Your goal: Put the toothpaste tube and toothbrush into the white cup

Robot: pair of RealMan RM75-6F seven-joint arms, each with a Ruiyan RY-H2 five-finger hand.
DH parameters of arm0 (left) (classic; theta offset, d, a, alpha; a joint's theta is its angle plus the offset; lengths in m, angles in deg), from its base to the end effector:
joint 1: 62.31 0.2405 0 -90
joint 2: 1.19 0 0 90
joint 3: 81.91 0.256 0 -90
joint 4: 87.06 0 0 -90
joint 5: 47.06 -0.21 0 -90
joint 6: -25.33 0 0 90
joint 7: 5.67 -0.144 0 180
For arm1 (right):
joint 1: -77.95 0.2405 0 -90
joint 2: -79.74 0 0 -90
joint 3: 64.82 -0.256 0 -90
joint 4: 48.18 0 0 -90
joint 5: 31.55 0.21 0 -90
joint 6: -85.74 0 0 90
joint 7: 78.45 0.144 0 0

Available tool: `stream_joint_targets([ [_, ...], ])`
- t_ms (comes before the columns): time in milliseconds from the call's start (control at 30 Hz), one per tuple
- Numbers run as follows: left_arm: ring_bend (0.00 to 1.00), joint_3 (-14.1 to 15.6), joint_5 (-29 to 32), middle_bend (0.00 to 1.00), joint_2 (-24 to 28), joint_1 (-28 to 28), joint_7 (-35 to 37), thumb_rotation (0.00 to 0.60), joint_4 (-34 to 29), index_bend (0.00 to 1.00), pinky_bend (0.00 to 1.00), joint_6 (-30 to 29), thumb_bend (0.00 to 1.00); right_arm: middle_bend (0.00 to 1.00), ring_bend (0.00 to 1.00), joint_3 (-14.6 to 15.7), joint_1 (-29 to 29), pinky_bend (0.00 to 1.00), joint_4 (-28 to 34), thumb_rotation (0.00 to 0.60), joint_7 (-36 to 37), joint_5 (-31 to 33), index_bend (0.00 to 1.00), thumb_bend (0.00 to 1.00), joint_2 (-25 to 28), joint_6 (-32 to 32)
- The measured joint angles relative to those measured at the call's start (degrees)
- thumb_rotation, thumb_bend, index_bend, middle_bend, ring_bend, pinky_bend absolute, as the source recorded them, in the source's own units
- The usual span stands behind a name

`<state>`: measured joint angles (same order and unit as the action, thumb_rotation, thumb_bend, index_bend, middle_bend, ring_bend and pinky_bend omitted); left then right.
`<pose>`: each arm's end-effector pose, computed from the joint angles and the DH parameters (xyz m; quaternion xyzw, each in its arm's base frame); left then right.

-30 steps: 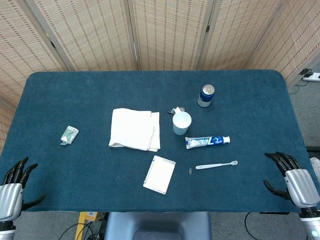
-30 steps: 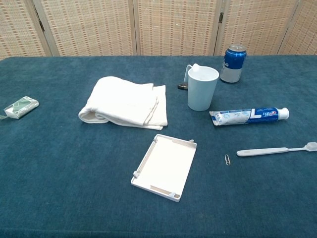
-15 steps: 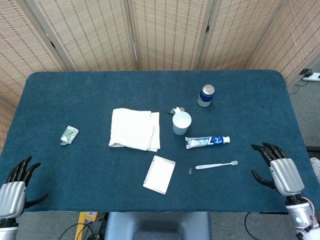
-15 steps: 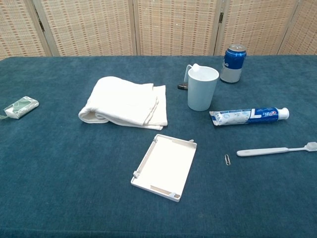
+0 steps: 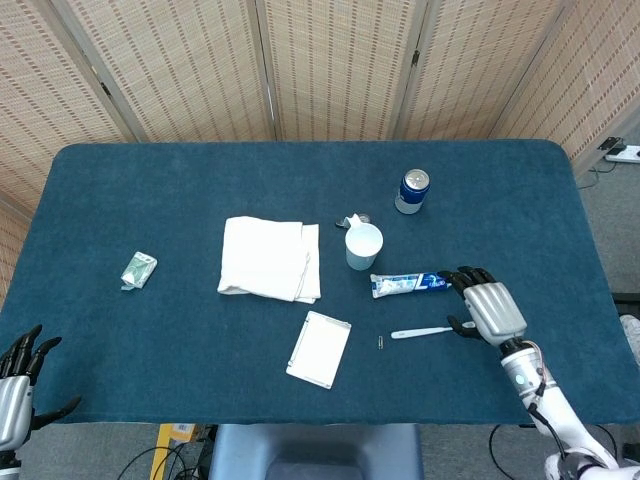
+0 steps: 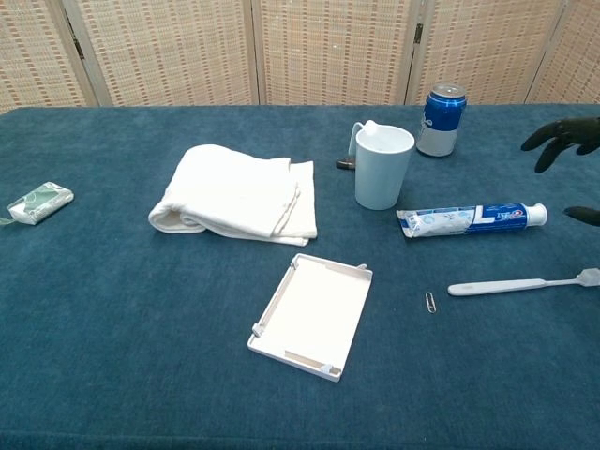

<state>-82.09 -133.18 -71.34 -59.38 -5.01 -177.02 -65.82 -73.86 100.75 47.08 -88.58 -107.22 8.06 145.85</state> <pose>-0.3272 0.1277 0.1364 -0.5411 -0.4299 -0.3867 0.6107 -0.2404 -0.2789 0.0749 0.6890 -0.4220 0.3571 0.4687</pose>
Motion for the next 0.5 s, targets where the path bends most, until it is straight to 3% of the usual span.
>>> stream_joint_targets([
  [267,0.02,0.05,0.58,0.05,-0.32,0.32,0.83,0.600,0.90,0.23,0.15,0.42,0.14,0.28,0.14,-2.67,7.65,0.20,-8.33,0.600,-6.47,9.38,0.19,0.28,-7.89,-7.08],
  [500,0.02,-0.05,1.00,0.05,-0.19,0.76,1.19,0.600,1.14,0.23,0.15,0.24,0.14,0.28,0.14,-3.01,12.33,0.20,-14.47,0.600,-11.60,13.20,0.21,0.29,-13.51,-9.42],
])
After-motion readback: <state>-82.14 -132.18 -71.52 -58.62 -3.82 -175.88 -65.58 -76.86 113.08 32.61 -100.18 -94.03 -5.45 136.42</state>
